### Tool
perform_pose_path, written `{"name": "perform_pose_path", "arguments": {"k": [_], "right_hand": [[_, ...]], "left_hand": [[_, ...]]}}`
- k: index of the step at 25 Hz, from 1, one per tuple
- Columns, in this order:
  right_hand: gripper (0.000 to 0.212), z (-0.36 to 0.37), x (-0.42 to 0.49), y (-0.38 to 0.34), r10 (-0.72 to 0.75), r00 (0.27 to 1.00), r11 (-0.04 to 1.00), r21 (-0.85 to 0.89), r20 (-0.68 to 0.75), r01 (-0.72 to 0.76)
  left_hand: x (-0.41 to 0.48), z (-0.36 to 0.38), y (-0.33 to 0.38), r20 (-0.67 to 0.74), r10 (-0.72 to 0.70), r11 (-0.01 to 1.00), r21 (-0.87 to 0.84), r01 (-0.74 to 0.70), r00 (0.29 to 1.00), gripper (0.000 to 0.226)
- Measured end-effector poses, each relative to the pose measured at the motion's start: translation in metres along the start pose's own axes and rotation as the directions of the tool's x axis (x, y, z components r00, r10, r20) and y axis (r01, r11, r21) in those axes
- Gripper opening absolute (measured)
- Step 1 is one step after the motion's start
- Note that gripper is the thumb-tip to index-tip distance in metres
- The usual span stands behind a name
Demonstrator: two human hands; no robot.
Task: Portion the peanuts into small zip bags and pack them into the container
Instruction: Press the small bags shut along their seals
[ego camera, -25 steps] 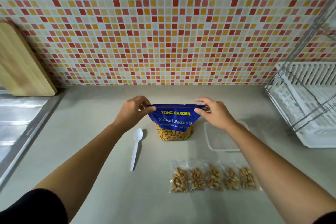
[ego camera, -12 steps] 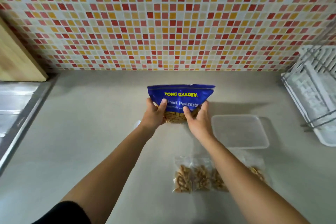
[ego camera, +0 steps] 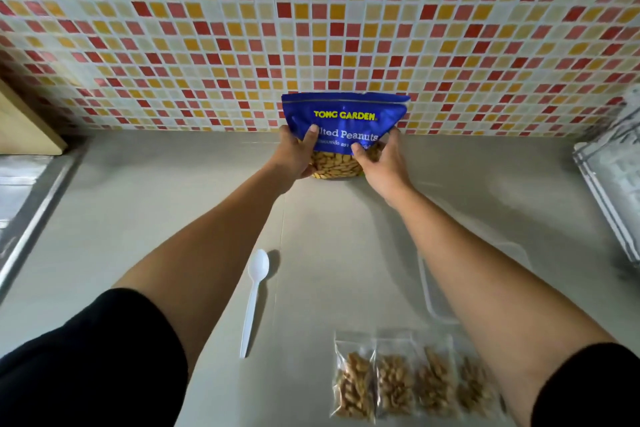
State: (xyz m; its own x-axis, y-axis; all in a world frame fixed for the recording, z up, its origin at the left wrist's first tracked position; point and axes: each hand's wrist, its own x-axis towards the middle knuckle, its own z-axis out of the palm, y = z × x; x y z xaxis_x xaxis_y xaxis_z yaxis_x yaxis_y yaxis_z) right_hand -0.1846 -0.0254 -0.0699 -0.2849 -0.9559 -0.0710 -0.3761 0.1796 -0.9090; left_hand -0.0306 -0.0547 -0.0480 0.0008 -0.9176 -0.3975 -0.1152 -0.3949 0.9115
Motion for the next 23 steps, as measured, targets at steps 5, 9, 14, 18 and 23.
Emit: {"name": "perform_pose_path", "arguments": {"k": [5,9,14,18,23], "right_hand": [[0.06,0.005,0.015,0.008,0.021,1.0,1.0,-0.001,0.0,-0.021],[0.061,-0.005,0.012,0.005,0.023,0.997,0.996,-0.088,0.077,-0.016],[0.05,-0.018,-0.056,0.012,0.034,0.999,0.983,-0.182,0.041,-0.026],[0.018,-0.029,-0.154,0.037,-0.012,0.958,0.972,-0.222,0.286,0.079],[0.02,-0.037,-0.214,0.075,0.049,0.89,0.896,-0.413,0.454,0.162]], "left_hand": [[0.021,0.004,-0.003,-0.002,-0.021,1.0,0.011,0.021,1.0,0.047],[0.012,0.004,0.001,-0.014,-0.039,0.999,0.027,0.04,0.999,0.057],[-0.051,0.001,-0.031,-0.104,0.039,0.989,0.147,-0.024,0.994,0.054],[-0.13,-0.012,-0.103,0.111,0.068,0.871,0.478,-0.114,0.991,0.013],[-0.196,-0.018,-0.147,0.268,0.025,0.755,0.626,-0.194,0.963,0.015]]}}
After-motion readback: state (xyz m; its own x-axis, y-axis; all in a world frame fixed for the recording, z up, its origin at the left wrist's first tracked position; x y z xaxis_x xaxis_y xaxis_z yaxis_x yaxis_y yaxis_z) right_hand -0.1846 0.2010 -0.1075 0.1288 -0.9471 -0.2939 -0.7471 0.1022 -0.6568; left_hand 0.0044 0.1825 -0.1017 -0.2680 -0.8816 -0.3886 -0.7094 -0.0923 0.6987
